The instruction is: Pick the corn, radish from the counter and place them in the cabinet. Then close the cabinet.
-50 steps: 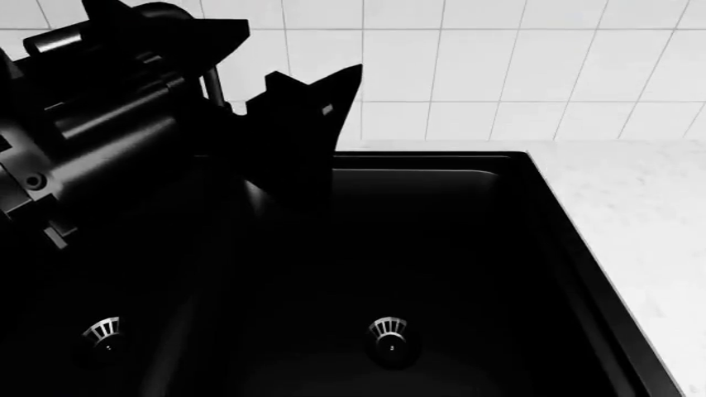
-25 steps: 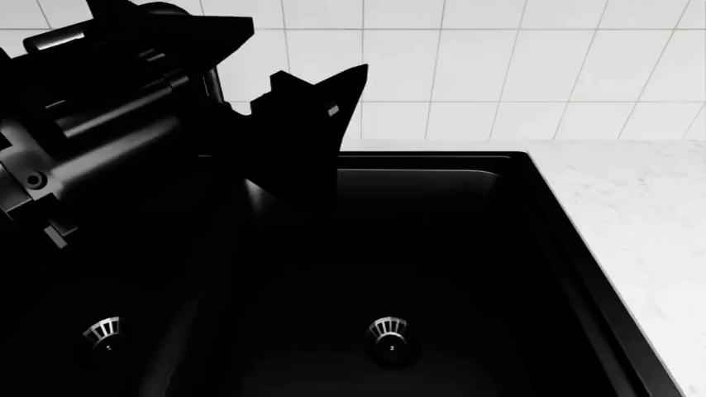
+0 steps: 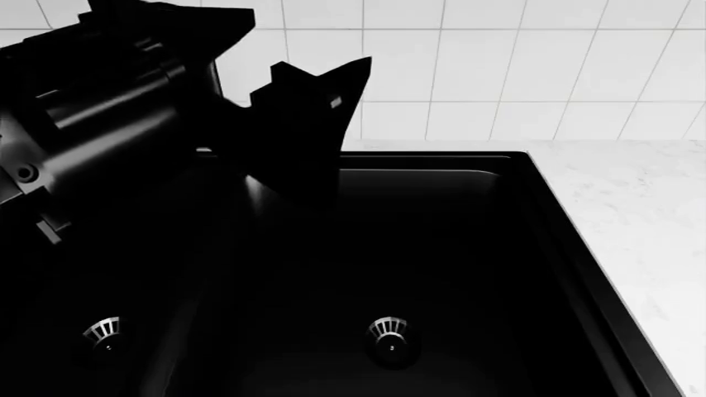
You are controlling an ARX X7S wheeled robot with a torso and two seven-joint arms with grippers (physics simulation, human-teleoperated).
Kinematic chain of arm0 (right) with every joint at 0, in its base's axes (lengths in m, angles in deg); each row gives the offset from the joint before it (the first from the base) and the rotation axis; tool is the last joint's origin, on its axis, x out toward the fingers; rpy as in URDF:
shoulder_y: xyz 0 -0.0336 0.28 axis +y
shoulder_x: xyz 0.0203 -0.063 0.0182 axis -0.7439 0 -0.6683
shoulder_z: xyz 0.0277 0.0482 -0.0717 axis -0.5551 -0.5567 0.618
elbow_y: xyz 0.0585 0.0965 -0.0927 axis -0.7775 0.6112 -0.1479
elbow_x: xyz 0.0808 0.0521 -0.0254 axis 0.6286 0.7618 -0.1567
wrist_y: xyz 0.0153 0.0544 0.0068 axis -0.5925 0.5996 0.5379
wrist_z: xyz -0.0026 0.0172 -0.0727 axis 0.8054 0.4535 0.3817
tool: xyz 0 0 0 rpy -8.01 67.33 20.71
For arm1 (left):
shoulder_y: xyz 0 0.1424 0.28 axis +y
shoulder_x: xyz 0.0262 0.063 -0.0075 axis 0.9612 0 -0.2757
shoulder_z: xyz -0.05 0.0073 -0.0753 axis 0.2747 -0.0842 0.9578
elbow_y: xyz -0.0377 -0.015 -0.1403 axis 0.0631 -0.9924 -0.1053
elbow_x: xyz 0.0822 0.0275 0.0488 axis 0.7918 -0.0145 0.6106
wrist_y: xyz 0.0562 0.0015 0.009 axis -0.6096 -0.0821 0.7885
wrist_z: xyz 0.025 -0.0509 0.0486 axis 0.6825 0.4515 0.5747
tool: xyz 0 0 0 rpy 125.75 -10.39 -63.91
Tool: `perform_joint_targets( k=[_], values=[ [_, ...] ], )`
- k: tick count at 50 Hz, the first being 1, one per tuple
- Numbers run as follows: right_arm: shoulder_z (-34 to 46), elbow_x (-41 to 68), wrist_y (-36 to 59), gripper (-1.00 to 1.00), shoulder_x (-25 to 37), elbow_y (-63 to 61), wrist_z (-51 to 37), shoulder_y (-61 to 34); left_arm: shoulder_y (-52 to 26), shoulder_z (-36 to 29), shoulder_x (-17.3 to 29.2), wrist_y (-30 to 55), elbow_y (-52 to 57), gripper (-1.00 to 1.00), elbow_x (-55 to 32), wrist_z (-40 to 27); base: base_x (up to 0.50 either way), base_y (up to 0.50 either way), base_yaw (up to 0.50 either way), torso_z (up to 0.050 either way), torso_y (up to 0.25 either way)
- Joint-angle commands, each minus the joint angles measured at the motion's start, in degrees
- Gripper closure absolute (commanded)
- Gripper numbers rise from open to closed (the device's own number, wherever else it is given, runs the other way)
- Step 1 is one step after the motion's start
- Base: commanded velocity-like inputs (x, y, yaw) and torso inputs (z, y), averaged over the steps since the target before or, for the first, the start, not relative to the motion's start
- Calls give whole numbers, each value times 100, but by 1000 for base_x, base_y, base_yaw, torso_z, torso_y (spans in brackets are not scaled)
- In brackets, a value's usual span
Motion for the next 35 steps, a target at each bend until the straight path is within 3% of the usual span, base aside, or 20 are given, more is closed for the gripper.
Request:
perform_joint_targets(
  k=[1, 11, 15, 35],
  values=[
    [-364, -1969, 236, 100, -894, 1649, 1497, -363, -93, -46, -13, -34, -38, -100, -14, 16, 0, 0, 0, 0, 0],
    [-2641, -6535, 268, 100, -2215, 3182, 3977, -367, -62, -47, 13, -45, 13, -100, 45, 39, 0, 0, 0, 0, 0],
    [-3599, -8072, 96, 100, -2541, 3502, 4556, -368, -76, -49, 62, -48, 31, -100, 15, 28, 0, 0, 0, 0, 0],
    [-3182, -9386, 568, 100, -2604, 4362, 5387, -368, -108, -102, 82, -93, 62, -100, 27, 46, 0, 0, 0, 0, 0]
  ],
)
